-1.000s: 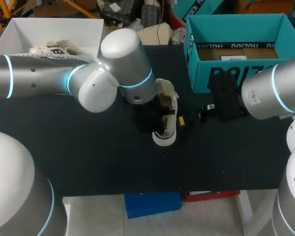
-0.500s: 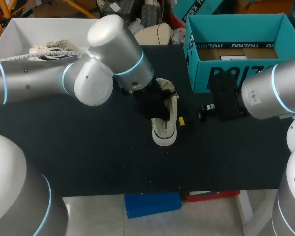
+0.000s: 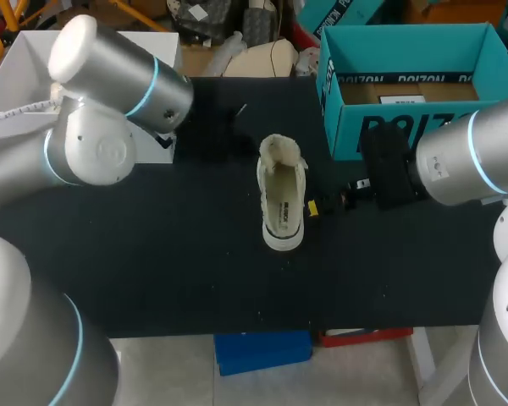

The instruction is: Take the shoe out of the shoebox, open the shoe tongue, remove and reinsert the insole, then place the shoe into the shoebox

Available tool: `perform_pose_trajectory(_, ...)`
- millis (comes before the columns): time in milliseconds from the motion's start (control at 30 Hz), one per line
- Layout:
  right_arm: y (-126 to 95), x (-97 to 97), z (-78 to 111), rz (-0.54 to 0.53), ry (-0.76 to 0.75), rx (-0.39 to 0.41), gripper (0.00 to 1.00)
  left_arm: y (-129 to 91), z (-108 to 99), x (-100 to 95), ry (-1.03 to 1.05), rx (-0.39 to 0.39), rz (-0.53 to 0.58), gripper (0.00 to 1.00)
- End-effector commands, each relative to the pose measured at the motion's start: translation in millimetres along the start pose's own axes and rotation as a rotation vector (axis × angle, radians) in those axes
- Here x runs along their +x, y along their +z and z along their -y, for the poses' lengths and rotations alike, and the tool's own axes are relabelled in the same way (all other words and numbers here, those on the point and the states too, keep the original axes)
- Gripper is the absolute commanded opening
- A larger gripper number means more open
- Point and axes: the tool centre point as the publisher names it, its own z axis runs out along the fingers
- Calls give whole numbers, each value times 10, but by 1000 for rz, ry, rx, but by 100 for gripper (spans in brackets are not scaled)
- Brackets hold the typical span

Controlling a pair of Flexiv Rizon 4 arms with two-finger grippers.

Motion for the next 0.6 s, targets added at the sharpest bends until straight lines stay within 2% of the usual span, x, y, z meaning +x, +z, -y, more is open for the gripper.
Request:
perform_pose_trajectory(33,6,8,-2,2,1,1,100,-17,-156,-35,-176,-196,111,0)
perform_pose_trajectory(100,6,8,-2,2,1,1,100,34,-259,-112,-196,-210,117,0)
perform_pose_trajectory(233,6,8,-2,2,1,1,100,178,-434,-312,-115,-283,54,0)
perform_pose_trajectory(333,6,8,-2,2,1,1,100,308,-536,-433,-98,-310,13,0)
perform_pose_trajectory(500,6,8,-2,2,1,1,100,527,-653,-560,-97,-333,-34,0)
perform_pose_trajectory(600,6,8,-2,2,1,1,100,684,-739,-610,-100,-315,-48,0)
